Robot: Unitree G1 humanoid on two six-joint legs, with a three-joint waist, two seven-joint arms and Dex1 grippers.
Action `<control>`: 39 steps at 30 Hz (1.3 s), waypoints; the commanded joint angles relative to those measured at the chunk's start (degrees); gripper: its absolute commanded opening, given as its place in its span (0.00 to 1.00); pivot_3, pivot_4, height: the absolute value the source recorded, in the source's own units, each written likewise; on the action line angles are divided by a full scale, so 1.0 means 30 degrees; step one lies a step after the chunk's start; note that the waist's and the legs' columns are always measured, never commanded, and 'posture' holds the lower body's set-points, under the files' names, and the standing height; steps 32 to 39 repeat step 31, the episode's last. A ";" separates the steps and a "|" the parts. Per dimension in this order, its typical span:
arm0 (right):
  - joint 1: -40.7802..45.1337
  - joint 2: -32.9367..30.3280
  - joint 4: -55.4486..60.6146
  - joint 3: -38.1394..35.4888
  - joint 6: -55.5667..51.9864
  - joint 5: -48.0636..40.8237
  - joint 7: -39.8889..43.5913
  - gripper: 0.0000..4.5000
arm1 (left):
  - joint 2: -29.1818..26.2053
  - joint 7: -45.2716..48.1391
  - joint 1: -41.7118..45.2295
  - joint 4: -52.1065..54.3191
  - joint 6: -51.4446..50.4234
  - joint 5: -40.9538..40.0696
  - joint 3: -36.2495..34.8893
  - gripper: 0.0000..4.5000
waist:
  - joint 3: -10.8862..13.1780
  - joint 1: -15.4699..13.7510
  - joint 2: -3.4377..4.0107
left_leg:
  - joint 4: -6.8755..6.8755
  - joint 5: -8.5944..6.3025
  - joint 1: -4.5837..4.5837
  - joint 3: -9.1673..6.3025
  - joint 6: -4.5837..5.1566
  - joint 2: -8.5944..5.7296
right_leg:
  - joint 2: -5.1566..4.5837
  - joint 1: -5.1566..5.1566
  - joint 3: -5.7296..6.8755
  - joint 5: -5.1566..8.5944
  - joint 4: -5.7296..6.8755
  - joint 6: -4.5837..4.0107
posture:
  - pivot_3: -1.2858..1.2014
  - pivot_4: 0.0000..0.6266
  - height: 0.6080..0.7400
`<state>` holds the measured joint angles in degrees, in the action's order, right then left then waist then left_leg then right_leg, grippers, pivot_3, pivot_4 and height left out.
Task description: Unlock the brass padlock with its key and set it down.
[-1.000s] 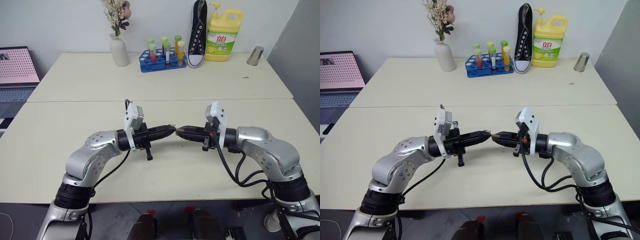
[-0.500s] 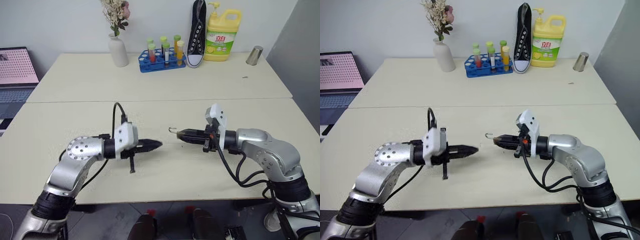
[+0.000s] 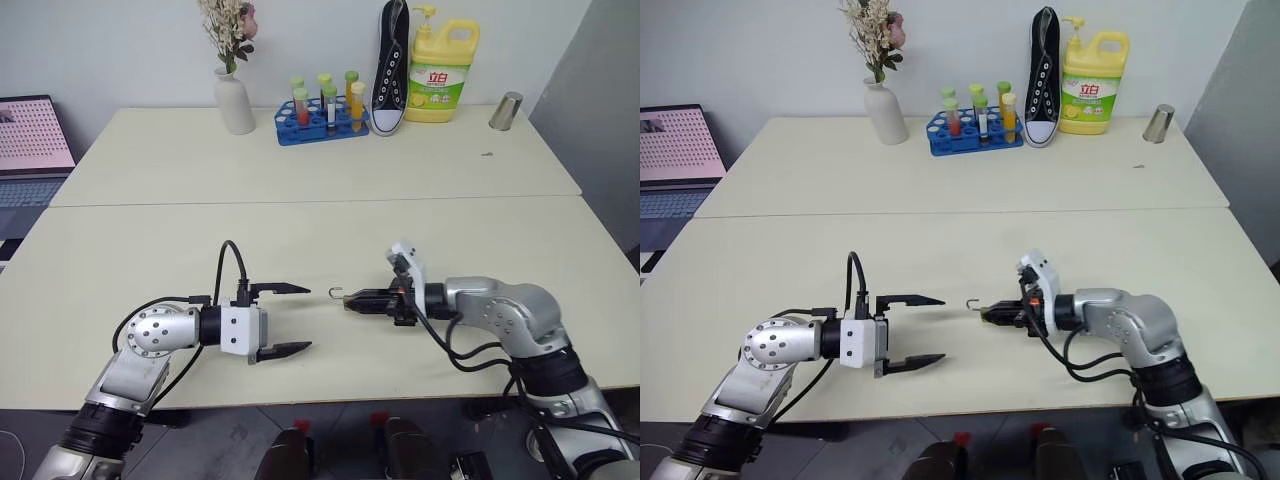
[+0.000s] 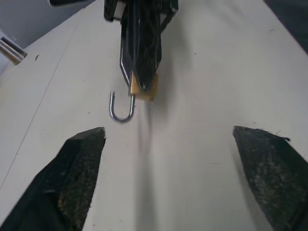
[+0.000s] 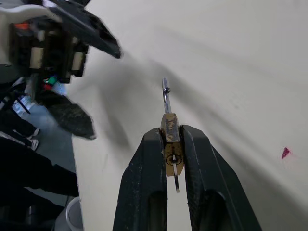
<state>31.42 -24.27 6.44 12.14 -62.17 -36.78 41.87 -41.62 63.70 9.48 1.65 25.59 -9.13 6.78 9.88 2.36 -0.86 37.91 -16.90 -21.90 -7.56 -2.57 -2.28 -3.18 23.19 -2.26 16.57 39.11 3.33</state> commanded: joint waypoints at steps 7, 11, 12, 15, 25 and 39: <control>0.1303 -0.0469 -0.1762 0.1347 0.0720 0.1887 0.0941 0.11 | 0.0005 -0.0398 0.0093 0.0271 -0.0018 -0.0379 -0.0337 1.00 | 0.0000 -0.0004 0.0003 | -0.0003 0.0000 -0.0004 0.0003 -0.0003 -0.0006 | -0.0009 0.0000 -0.0004 0.0000 -0.0011 0.0000 | 0.52 0.24 1.00; 0.1365 -0.1906 -0.1484 0.1288 0.1634 0.2740 0.1677 0.40 | 0.0405 -0.1170 -0.0049 0.1055 -0.3763 -0.1747 -0.0581 1.00 | -0.0001 -0.0020 0.0002 | 0.0000 0.0000 -0.0003 0.0000 -0.0001 -0.0006 | -0.0007 -0.0002 0.0000 -0.0001 -0.0009 0.0000 | 0.52 0.24 1.00; 0.1193 -0.2637 -0.1147 0.1170 0.2150 0.3037 0.1986 0.48 | 0.0270 -0.1323 -0.0134 0.1446 -0.5665 -0.2182 -0.0541 1.00 | -0.0001 -0.0029 0.0002 | 0.0001 -0.0001 -0.0005 -0.0003 0.0001 -0.0005 | -0.0008 -0.0002 0.0002 0.0000 -0.0009 0.0000 | 0.52 0.24 1.00; 0.0240 -0.4574 0.0489 0.1107 0.4029 0.3841 0.2981 0.63 | -0.0050 -0.1750 -0.0452 0.2341 -0.8041 -0.1987 -0.0412 1.00 | -0.0002 -0.0032 0.0001 | 0.0006 -0.0003 -0.0012 -0.0003 0.0004 -0.0010 | -0.0012 -0.0002 0.0003 0.0000 -0.0009 0.0001 | 0.52 0.24 1.00; -0.5856 -0.8386 0.8319 -0.3283 0.8438 0.2957 0.4390 0.63 | -0.1051 -0.0734 -0.0477 0.3882 -1.0596 -0.2420 -0.0492 1.00 | -0.0001 -0.0155 0.0002 | 0.0000 -0.0003 -0.0015 0.0001 0.0003 0.0013 | -0.0002 -0.0019 0.0013 0.0001 -0.0021 0.0004 | 0.52 0.24 1.00; -0.7328 -0.8870 0.9999 -0.4758 0.8347 0.2654 0.3989 0.63 | -0.1554 0.0438 -0.0255 0.3760 -1.0280 -0.2374 -0.0386 1.00 | -0.0003 -0.0184 -0.0002 | 0.0007 -0.0003 0.0008 0.0006 0.0005 0.0015 | 0.0002 -0.0043 0.0009 -0.0004 -0.0021 0.0014 | 0.52 0.24 1.00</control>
